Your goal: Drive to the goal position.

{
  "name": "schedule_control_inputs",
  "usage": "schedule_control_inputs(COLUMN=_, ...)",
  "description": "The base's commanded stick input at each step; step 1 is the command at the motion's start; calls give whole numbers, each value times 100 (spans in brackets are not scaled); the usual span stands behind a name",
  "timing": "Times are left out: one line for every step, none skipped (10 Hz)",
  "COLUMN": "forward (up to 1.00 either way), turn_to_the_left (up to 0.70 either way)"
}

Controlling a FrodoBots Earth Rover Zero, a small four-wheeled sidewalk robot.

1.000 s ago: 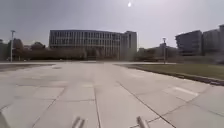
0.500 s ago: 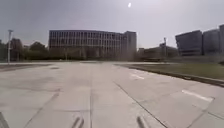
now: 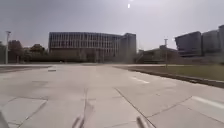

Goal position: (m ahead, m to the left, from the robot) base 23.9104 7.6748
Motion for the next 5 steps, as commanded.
schedule_control_inputs(forward=70, turn_to_the_left=0)
schedule_control_inputs(forward=70, turn_to_the_left=0)
schedule_control_inputs(forward=70, turn_to_the_left=0)
schedule_control_inputs(forward=70, turn_to_the_left=0)
schedule_control_inputs(forward=70, turn_to_the_left=0)
